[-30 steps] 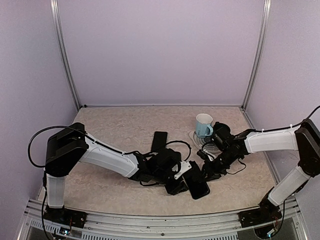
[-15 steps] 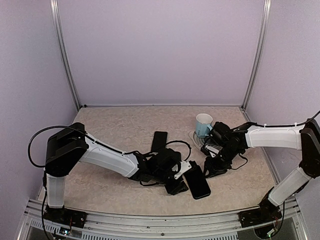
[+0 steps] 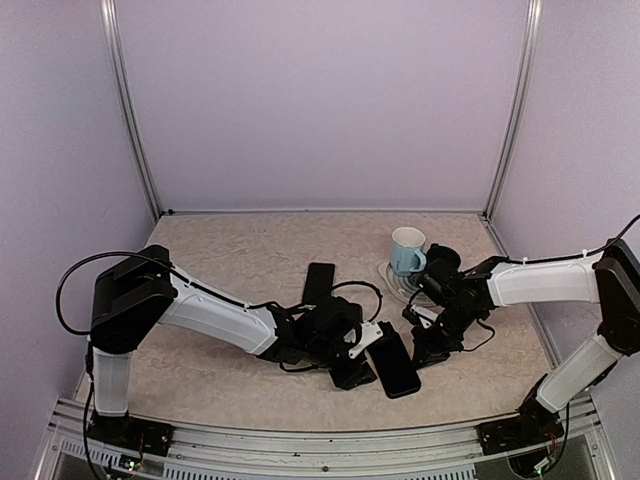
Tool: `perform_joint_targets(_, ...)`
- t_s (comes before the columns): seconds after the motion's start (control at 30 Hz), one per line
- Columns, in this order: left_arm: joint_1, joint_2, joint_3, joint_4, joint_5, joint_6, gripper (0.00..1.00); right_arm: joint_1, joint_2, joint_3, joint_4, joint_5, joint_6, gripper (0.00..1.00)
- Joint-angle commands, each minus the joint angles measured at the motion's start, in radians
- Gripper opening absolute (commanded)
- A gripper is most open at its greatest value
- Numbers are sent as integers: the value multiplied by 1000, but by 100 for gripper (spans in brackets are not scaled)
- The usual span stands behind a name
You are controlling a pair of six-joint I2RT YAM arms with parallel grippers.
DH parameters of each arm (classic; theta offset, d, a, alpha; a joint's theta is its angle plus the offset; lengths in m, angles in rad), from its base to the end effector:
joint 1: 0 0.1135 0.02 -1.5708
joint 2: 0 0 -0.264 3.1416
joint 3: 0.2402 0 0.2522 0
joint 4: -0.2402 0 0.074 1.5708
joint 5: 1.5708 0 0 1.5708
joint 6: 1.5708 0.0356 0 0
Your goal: Put the phone into the phone case
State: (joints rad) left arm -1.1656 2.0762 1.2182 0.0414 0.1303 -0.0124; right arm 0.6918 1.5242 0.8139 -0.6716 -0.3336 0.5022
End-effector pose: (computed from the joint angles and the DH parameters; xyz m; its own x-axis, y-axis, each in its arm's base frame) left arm 0.1646 -0.3954 0.1188 -0.2990 0.6659 -0.6835 0.9427 0.3174 -0.1032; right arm 0.1872 0.1702 0.1573 -0.9759 -0.2178 -0.0098 -0.2057 0.9050 0.3723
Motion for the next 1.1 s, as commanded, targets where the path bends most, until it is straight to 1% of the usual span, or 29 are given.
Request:
perform_joint_targets(0.0, 21, 46, -5, -61, -33, 6, 55, 63, 92, -48, 98, -29, 33, 0)
perform_joint_targets(0.23, 17, 60, 7, -59, -16, 4, 53, 150, 122, -33, 111, -63, 85, 0)
perform_joint_targets(0.43, 15, 59, 11, -55, -2, 2, 53, 174, 96, -52, 162, -104, 130, 0)
perform_joint_targets(0.53, 15, 51, -6, -49, 2, 2, 53, 173, 65, -51, 173, -67, 150, 0)
perform_joint_targets(0.6, 14, 47, -12, -49, 2, 0, 54, 173, 80, -59, 176, -34, 156, 0)
perform_joint_targets(0.73, 15, 48, -11, -49, -12, -4, 53, 174, 121, -102, 221, -24, 173, 1)
perform_joint_targets(0.83, 16, 46, -11, -49, -40, -12, 53, 175, 136, -106, 174, 52, 172, 1)
perform_joint_targets(0.9, 26, 36, -18, -49, -32, -27, 52, 174, 118, -81, 132, 64, 158, 2)
perform_joint_targets(1.0, 62, -46, -65, 20, 28, -71, 53, 173, 60, -1, 56, 99, 139, 5)
perform_joint_targets(1.07, 80, -101, -70, 15, 33, -81, 54, 170, 31, 58, -3, 136, 123, 9)
